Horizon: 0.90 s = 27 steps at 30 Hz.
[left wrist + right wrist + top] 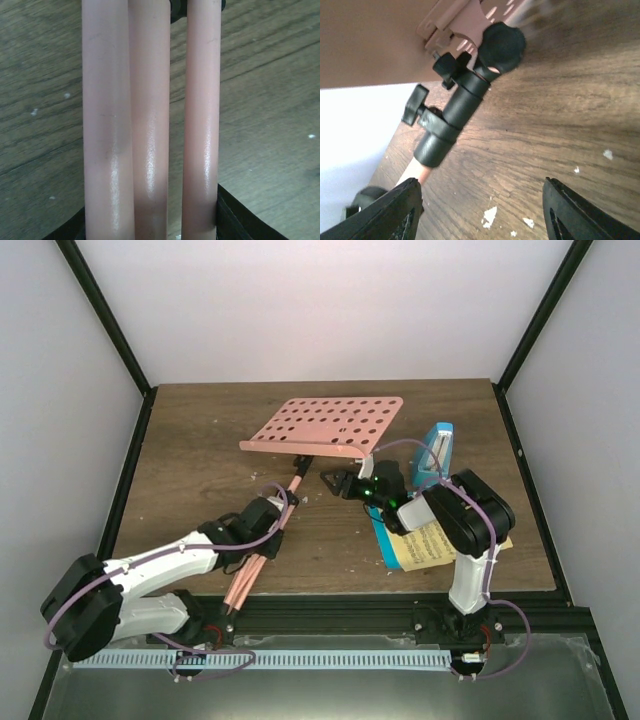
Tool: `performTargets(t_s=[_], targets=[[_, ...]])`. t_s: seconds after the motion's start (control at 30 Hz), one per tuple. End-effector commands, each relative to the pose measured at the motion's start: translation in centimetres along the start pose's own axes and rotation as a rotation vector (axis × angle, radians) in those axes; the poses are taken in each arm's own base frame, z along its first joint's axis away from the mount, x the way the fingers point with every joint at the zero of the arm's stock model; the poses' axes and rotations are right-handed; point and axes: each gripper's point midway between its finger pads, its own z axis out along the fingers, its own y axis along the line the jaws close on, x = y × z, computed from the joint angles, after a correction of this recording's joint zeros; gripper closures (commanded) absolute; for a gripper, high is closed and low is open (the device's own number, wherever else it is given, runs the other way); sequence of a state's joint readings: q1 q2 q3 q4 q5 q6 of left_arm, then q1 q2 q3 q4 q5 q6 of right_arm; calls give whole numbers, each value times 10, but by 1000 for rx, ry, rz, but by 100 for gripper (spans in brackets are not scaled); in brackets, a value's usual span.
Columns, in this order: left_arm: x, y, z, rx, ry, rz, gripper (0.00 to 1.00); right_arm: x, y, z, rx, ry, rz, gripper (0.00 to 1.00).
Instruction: Pack up the instrument practice props
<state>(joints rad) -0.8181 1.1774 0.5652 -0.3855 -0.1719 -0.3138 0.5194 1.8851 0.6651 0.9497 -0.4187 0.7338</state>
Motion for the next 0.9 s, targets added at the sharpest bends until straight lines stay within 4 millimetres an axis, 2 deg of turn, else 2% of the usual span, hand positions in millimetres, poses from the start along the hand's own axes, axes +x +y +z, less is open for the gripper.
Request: performTargets(t_s=[0.0,0.27,0.47,0.6,0.7,0.87], targets=[[-118,-2,-43,-1,-419,-130,100,-5,9,-8,-29,-29,-63,32],[-117,7,-27,-86,-395,-76,100,2,30,-40,-76,-36,-99,27],[-125,12,-13,-158,-362,-56,100,14,48,-84,-93,-34,-136,17],[-130,15,-2,-203,-342,-51,100,21,41,-115,6,-45,-176,11],[-133,16,7,-227,-316,-43,100,18,33,-138,108,-76,-217,6],[-133,20,28,-296,-259,15,100,-9,32,-172,275,-149,-287,0]])
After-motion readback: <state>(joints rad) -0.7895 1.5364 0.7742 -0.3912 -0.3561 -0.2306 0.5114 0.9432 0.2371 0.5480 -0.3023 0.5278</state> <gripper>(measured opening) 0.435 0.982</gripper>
